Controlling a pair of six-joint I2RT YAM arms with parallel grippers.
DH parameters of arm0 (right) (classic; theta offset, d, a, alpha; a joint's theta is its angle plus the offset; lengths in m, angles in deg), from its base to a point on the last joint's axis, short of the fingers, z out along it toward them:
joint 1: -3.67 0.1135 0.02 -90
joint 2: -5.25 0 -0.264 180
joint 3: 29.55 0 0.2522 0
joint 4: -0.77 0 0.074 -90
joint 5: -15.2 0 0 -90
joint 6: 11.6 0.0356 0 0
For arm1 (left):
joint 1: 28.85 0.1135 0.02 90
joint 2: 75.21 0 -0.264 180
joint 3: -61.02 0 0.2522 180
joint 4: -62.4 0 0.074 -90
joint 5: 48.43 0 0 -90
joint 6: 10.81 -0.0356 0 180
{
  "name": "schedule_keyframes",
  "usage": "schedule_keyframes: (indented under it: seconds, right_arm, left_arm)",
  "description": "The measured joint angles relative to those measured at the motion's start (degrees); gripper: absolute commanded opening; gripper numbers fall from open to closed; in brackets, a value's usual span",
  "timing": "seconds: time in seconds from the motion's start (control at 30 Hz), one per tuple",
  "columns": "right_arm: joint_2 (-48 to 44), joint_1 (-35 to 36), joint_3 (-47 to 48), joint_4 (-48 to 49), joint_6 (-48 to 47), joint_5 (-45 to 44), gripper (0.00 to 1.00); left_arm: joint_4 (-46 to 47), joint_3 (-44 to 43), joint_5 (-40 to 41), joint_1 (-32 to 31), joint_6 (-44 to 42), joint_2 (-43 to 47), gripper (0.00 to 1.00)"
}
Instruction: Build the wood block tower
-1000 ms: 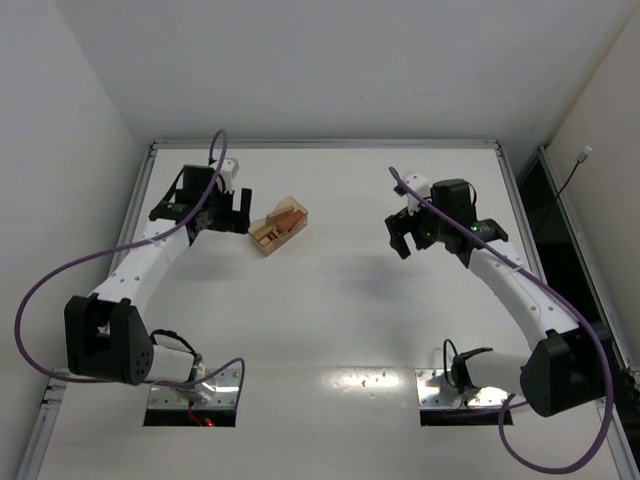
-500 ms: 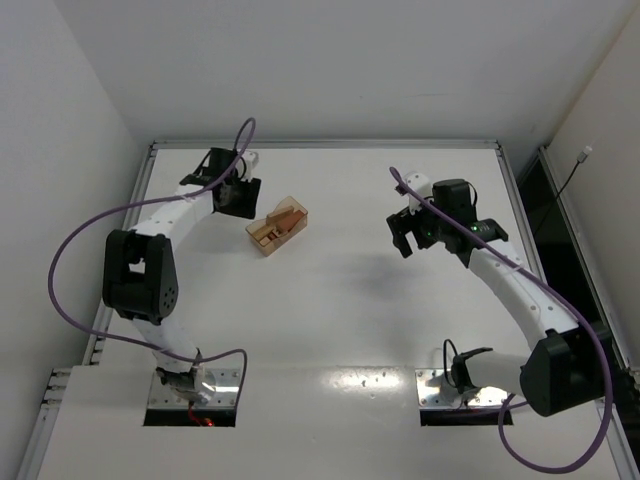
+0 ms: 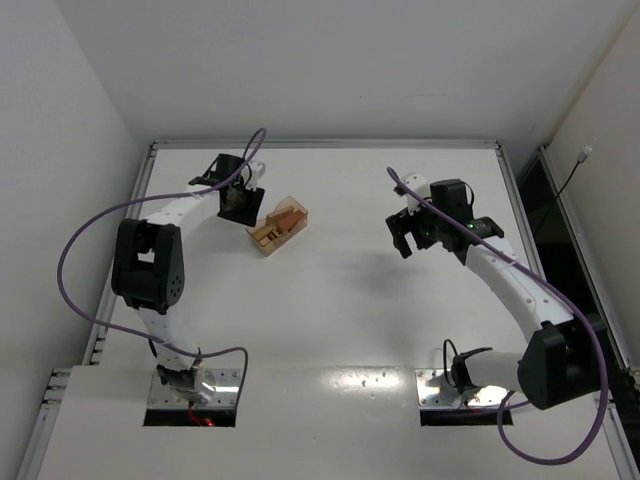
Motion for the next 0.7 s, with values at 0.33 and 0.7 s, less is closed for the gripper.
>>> schedule_keyframes:
  seconds: [0.33, 0.7]
  right_arm:
    - [0.72, 0.0, 0.0, -0.02, 0.0, -0.5, 0.86]
    - [0.74, -0.02, 0.0, 0.02, 0.0, -1.6, 0.86]
  left_arm:
    - [-0.07, -1.05, -1.79, -0.02, -0.85, -4.07, 0.34]
    - [0.02, -2.4, -2.71, -0.74, -1.62, -5.9, 0.0]
